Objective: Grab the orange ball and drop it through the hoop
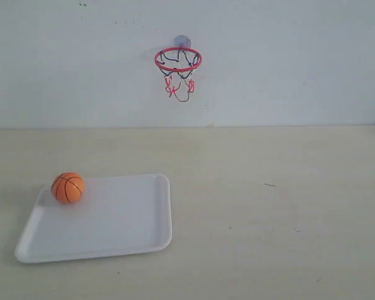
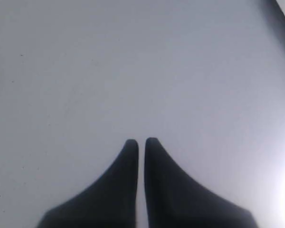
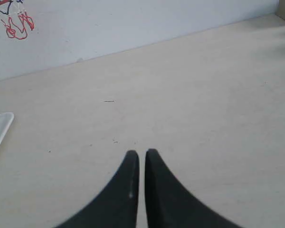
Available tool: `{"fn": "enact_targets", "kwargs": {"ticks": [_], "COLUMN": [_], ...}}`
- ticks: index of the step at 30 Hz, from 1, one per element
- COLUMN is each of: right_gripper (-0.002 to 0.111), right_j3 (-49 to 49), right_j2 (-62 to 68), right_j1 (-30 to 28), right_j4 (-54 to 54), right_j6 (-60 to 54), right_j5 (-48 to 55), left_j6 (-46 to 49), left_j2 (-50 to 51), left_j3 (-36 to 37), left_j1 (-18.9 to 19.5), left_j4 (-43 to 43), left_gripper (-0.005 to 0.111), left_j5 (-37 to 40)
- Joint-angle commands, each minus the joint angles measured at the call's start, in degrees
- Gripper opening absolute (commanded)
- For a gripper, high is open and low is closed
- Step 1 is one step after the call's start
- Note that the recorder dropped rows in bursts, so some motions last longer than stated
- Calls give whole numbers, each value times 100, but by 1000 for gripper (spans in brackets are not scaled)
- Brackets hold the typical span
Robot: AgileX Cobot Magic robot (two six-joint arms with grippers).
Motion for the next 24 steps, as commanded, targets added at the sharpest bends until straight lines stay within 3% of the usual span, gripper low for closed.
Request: {"fn": "enact_targets", "kwargs": {"ticks": [1, 5, 9, 10, 11, 12, 14, 17, 19, 21, 24], "right_gripper": [4, 4, 4, 4, 4, 4, 4, 4, 4, 4, 4], "right_j3": [-4, -4, -4, -4, -4, -4, -4, -4, -4, -4, -4], "right_j2": [-29, -29, -29, -29, -29, -29, -29, -29, -29, -29, -29], "right_j1": [15, 15, 15, 15, 15, 15, 15, 15, 15, 15, 15], "right_j4": [-14, -14, -14, -14, -14, -14, -14, -14, -14, -14, -14], "right_j6": [18, 18, 18, 18, 18, 18, 18, 18, 18, 18, 18], "right_j5": [-22, -22, -22, -22, -22, -22, -22, -22, -22, -22, -22], "left_j6": [-273, -387, -921, -947, -1024, -1884, -3301, -5339, -5739, -5739, -5649], "left_j2": [-27, -27, 220, 554, 807, 1376, 2690, 4823, 6175, 7210, 7753], "left_j3": [23, 23, -221, -625, -894, -1396, -2157, -3250, -4051, -4542, -4814], "left_j1": [-23, -23, -23, -23, -23, -57, -92, -92, -92, -13, -13], "left_j4": [277, 413, -290, -48, 289, 1221, 2709, 5740, 7586, 7586, 7586], "left_gripper": [4, 4, 4, 4, 4, 4, 4, 4, 4, 4, 4], "left_j5": [-11, 676, 2377, 3095, 3317, 3617, 3636, 2740, 2041, 1566, 1148]}}
